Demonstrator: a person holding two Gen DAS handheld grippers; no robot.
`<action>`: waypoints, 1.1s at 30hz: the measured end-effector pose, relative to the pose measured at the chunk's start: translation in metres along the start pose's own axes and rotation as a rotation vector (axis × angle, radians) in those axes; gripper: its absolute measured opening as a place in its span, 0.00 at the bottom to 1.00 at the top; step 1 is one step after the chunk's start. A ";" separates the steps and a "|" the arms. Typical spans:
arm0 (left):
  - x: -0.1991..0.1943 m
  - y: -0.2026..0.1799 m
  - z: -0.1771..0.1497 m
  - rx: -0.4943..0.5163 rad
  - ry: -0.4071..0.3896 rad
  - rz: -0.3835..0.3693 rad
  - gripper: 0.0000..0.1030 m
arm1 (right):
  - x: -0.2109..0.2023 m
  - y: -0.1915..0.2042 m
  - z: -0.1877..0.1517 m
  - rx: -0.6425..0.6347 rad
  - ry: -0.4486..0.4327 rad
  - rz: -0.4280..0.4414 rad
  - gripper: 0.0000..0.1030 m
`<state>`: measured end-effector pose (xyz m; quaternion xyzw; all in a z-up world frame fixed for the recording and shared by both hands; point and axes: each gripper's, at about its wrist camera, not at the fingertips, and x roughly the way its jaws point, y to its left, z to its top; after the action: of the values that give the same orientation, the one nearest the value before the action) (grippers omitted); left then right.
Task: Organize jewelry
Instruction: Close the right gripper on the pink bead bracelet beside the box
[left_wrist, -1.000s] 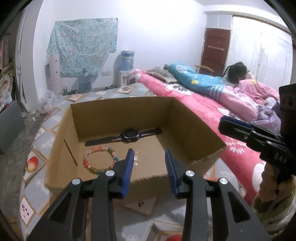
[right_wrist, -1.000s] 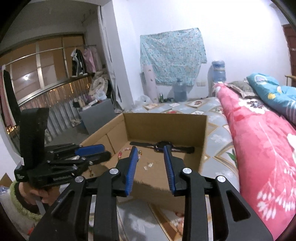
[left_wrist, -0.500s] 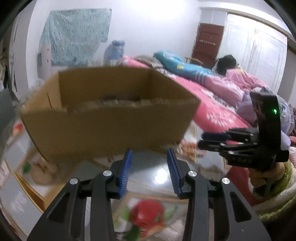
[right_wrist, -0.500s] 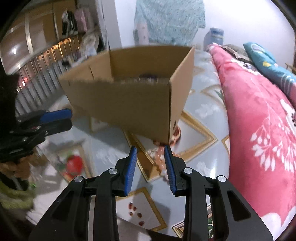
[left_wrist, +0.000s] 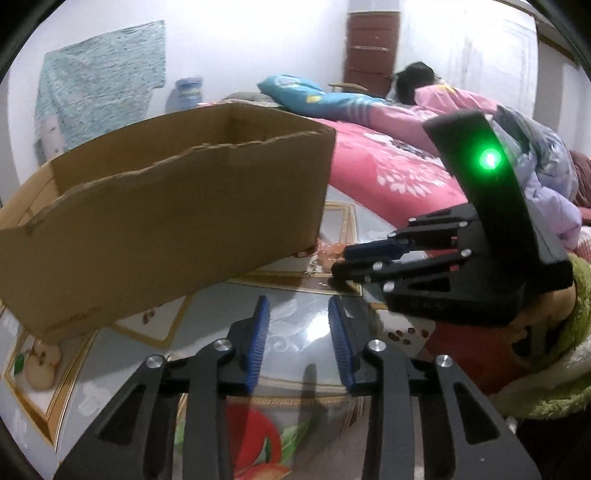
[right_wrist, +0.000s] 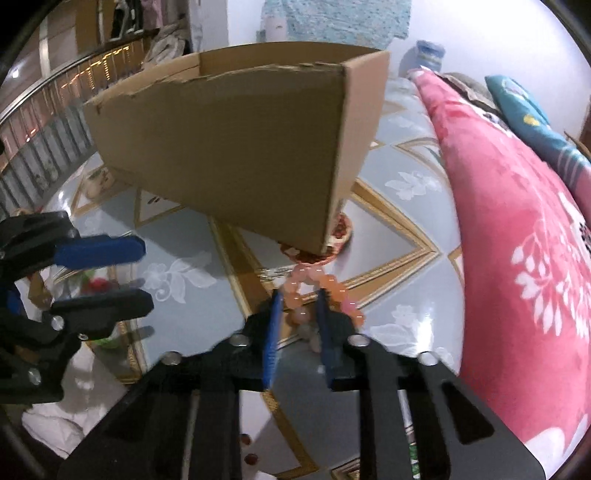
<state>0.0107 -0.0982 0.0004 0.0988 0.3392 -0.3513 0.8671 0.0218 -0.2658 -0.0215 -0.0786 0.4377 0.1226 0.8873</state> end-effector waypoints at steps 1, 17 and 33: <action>0.005 -0.001 0.002 0.011 0.005 -0.007 0.27 | 0.000 -0.004 0.000 0.015 -0.001 0.012 0.08; 0.059 -0.011 0.027 0.132 0.083 -0.020 0.23 | 0.001 -0.037 0.000 0.193 -0.013 0.188 0.08; 0.073 -0.014 0.034 0.134 0.104 0.010 0.02 | 0.001 -0.040 -0.003 0.210 -0.027 0.207 0.08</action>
<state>0.0569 -0.1622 -0.0207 0.1762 0.3590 -0.3634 0.8414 0.0317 -0.3049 -0.0224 0.0620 0.4418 0.1678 0.8791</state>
